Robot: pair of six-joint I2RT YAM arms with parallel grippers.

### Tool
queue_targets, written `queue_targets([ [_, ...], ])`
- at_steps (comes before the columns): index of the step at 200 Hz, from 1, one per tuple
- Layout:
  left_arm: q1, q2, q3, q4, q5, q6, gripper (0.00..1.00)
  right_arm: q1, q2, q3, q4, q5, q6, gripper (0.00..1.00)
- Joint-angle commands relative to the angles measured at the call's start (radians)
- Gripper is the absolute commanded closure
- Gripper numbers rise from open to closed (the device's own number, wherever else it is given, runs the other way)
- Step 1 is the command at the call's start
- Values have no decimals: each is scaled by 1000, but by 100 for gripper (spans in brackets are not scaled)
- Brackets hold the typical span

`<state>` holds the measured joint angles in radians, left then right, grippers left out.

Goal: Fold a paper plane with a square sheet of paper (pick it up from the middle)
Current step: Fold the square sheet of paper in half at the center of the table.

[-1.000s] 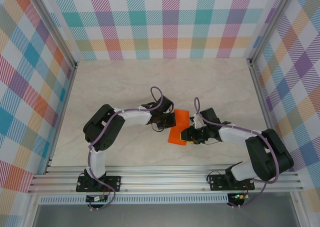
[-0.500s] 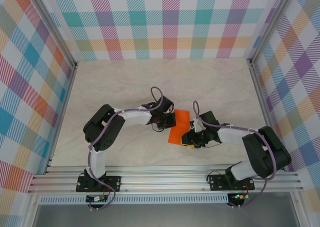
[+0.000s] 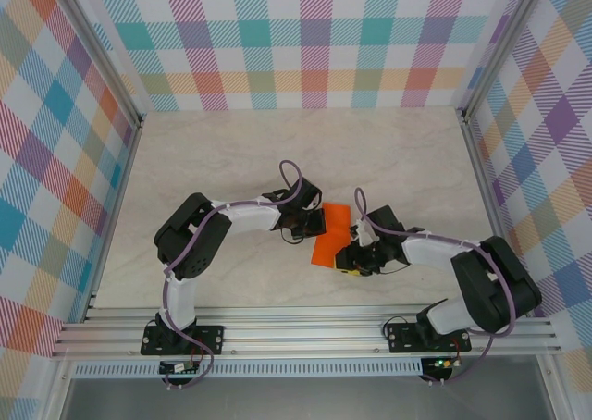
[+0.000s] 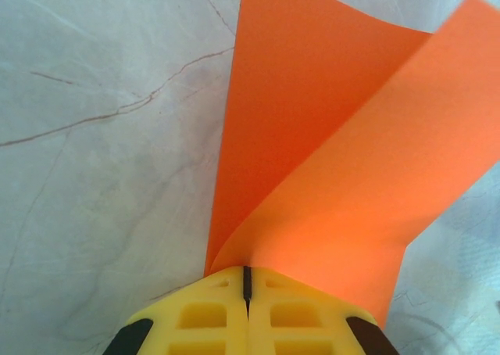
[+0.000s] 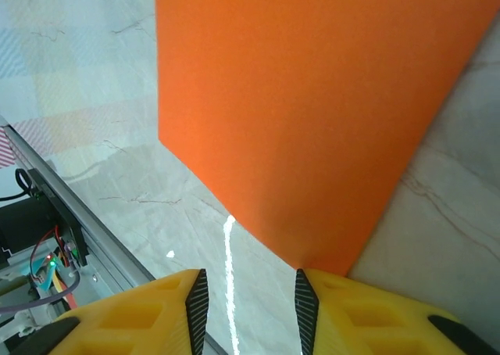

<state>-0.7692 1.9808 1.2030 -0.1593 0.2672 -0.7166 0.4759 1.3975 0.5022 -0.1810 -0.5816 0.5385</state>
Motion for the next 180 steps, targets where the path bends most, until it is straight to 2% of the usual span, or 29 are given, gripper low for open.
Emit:
queue_targets([
  [1,-21,46,1,-97,7,13,100,-19,-74,94,-74,44,-32,62],
  [38,-21,48,1,-99,8,17,100,-127,25,199,-39,31,-38,63],
  [73,-21,52,4,-100,9,18,100,-146,159,267,31,-10,-33,64],
  [122,-22,54,6,-105,7,22,100,-179,278,240,117,2,-27,65],
  [180,-21,54,0,-110,3,24,100,-198,303,193,150,15,-5,64],
])
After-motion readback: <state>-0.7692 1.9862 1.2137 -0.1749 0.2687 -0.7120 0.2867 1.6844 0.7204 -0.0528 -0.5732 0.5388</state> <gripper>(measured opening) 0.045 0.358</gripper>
